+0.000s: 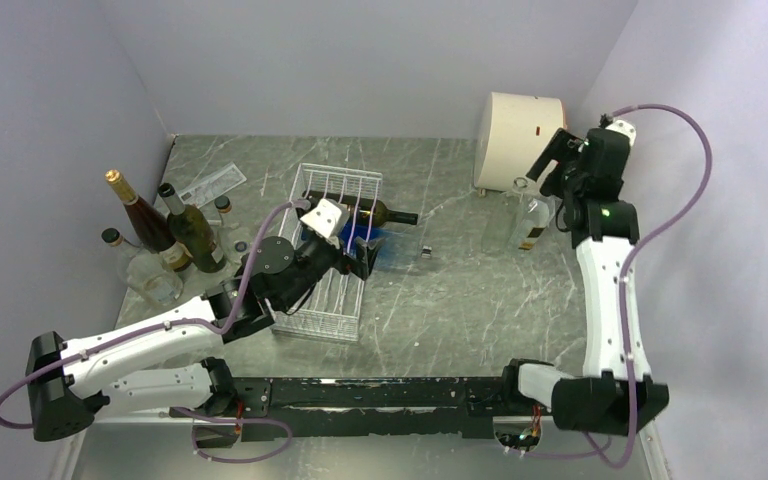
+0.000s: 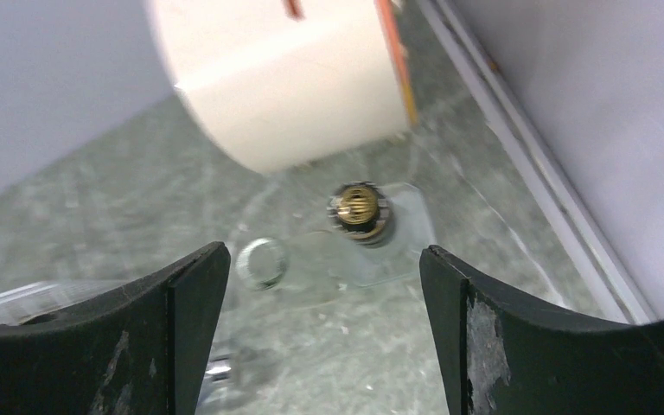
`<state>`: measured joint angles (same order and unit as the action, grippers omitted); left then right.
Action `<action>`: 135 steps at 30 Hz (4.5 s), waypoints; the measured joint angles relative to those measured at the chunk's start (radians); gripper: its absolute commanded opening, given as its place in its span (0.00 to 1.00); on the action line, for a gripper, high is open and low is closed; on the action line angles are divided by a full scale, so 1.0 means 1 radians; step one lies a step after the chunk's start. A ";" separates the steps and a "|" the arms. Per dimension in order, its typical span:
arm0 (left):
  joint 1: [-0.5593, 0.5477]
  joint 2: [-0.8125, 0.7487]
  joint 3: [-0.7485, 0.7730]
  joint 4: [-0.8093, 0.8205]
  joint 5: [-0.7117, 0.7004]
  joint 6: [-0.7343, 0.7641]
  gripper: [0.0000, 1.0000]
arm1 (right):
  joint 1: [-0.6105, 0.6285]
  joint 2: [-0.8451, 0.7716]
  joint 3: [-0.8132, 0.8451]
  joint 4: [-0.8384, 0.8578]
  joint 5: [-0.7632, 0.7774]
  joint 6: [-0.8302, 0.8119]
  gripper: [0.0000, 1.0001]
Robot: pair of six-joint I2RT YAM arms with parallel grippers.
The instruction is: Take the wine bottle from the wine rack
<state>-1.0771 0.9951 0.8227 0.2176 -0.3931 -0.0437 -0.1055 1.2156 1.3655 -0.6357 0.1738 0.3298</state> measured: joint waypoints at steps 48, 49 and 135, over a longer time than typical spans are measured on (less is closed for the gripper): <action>0.000 -0.074 -0.067 0.093 -0.165 0.071 0.99 | 0.793 0.169 -0.335 0.266 -0.043 -0.164 1.00; 0.000 -0.074 -0.067 0.093 -0.166 0.072 0.99 | 0.762 0.171 -0.335 0.267 -0.047 -0.122 1.00; 0.000 -0.043 -0.067 0.084 -0.150 0.072 0.95 | 0.711 0.388 -0.547 0.342 0.311 1.733 0.15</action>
<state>-1.0771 0.9520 0.7555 0.3019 -0.5434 0.0288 0.6060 1.6035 0.8181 -0.2935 0.4843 2.0624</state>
